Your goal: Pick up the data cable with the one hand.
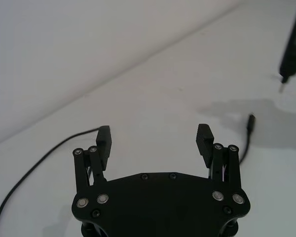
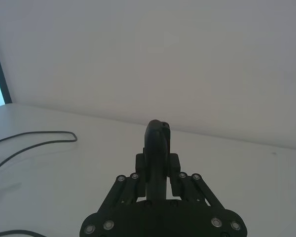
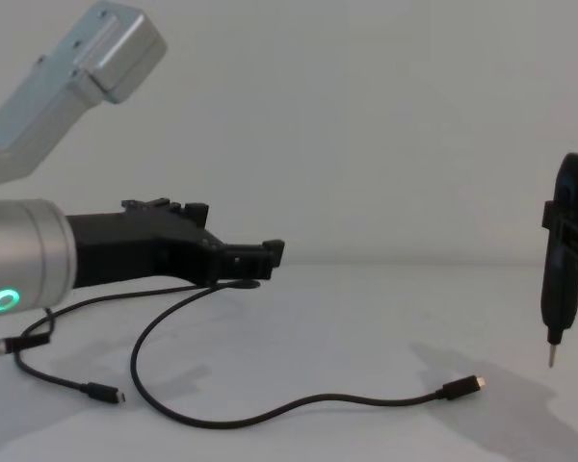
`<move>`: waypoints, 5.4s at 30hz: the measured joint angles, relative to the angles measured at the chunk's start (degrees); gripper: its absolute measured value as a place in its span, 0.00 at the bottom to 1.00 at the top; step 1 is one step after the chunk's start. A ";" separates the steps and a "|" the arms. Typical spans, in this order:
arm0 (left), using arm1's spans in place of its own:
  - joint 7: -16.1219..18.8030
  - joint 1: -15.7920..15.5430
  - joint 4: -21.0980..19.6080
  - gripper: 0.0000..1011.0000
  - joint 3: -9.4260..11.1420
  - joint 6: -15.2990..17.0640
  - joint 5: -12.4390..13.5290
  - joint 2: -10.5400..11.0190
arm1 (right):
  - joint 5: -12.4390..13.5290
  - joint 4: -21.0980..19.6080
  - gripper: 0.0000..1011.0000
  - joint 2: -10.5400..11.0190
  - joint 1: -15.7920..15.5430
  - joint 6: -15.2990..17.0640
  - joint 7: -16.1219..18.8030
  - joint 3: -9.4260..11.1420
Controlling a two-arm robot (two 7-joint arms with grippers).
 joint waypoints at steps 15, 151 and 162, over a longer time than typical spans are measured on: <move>-14.58 -5.11 2.83 0.99 0.95 1.86 -3.06 6.32 | 0.00 0.00 0.27 0.00 0.00 0.00 0.00 0.00; -26.87 -21.87 25.12 0.04 16.88 3.10 0.89 -3.04 | 0.06 -0.41 0.27 0.15 0.05 -0.19 0.44 0.37; -26.89 -20.57 22.35 0.04 14.91 -3.06 0.30 -1.93 | 3.23 -1.99 0.27 0.00 0.38 -1.40 3.21 2.13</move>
